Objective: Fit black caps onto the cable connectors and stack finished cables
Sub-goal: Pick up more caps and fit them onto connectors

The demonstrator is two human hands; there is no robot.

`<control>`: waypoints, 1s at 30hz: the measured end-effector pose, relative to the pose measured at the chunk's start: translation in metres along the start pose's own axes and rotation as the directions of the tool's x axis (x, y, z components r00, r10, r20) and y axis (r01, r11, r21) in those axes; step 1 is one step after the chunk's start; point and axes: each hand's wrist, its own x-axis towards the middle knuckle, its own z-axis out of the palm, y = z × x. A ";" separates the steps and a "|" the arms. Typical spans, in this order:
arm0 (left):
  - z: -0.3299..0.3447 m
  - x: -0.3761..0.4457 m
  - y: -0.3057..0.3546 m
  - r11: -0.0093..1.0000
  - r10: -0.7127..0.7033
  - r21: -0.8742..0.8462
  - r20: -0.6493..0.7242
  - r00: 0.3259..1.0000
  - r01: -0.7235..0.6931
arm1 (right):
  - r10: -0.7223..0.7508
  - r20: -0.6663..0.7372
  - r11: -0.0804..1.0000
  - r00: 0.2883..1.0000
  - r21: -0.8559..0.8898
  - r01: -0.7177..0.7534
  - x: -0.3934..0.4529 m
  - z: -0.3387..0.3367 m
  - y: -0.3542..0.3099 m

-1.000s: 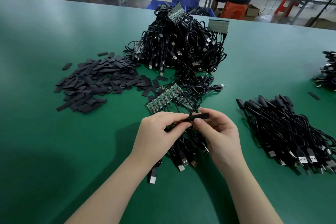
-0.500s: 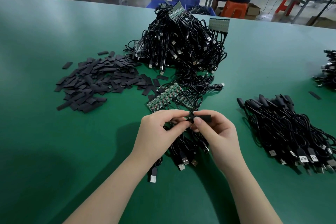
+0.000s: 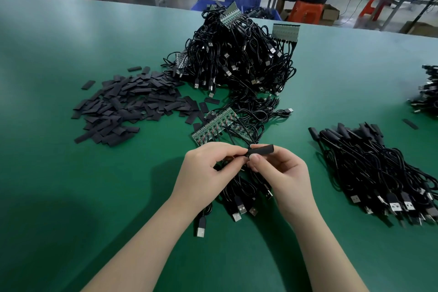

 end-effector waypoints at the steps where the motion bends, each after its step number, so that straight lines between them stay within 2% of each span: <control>1: 0.000 0.000 0.000 1.000 0.004 -0.002 -0.001 1.000 -0.004 | 0.002 -0.006 1.000 1.000 0.018 -0.002 0.000 0.001 0.000; 7: 0.002 -0.003 0.002 0.995 0.075 0.074 -0.090 0.993 -0.069 | 0.020 -0.037 0.999 0.999 0.049 -0.019 -0.002 0.007 -0.002; 12: 0.004 -0.005 -0.004 0.979 0.137 0.168 -0.113 0.984 -0.117 | -0.024 -0.028 0.999 0.999 -0.038 0.023 -0.003 0.008 -0.005; 17: 0.007 -0.004 -0.003 0.971 0.191 0.169 -0.132 0.973 -0.168 | -0.027 -0.091 0.999 0.996 0.029 0.029 -0.005 0.013 -0.002; 30: 0.005 -0.005 -0.005 0.960 0.246 0.159 -0.098 0.964 -0.229 | -0.019 0.028 1.000 0.999 0.012 0.018 -0.006 0.012 -0.004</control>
